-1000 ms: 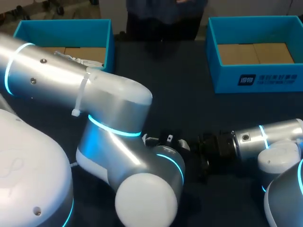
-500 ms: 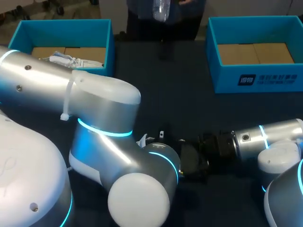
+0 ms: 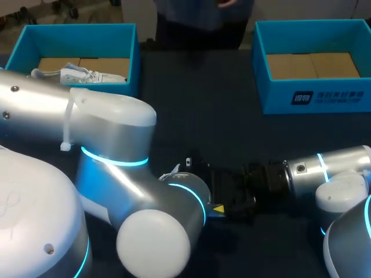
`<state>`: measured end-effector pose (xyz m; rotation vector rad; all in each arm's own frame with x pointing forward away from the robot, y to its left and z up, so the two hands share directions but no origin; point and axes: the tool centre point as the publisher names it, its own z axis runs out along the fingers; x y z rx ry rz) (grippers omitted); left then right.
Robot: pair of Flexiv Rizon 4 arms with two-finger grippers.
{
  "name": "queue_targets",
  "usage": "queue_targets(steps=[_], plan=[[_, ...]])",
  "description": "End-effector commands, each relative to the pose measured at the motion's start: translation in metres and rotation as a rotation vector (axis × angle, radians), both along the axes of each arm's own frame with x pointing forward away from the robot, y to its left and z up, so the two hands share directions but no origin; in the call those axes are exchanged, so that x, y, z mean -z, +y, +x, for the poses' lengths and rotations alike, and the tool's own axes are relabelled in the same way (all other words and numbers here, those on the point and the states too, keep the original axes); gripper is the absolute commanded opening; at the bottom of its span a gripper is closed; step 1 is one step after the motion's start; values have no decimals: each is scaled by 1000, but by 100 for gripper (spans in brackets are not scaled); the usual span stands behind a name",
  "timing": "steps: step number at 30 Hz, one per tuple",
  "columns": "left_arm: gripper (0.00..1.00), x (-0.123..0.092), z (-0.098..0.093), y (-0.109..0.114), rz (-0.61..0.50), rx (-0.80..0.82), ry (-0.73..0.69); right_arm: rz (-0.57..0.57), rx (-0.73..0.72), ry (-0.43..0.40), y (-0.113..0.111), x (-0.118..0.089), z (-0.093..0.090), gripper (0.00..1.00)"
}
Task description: Take the shoe out of the shoebox, open the shoe tongue, remove and reinsert the insole, then place the shoe into the shoebox
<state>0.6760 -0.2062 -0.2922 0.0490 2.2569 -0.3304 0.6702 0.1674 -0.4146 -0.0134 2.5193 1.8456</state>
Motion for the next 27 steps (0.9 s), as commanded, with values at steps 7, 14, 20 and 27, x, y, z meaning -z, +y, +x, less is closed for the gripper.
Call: queue_targets(steps=[7, 14, 20, 27], plan=[[0, -8, -14, 16, -84, -9, -11, -4, 2, -1, 1, -1, -1, 0], [0, -7, -16, 10, -63, 8, -7, -4, 2, -1, 1, -1, -1, 0], [0, -13, -18, 3, -81, 14, -5, -4, 2, -1, 1, -1, -1, 0], [0, -16, -22, 2, -141, -10, -11, -4, 2, -1, 1, -1, -1, 0]])
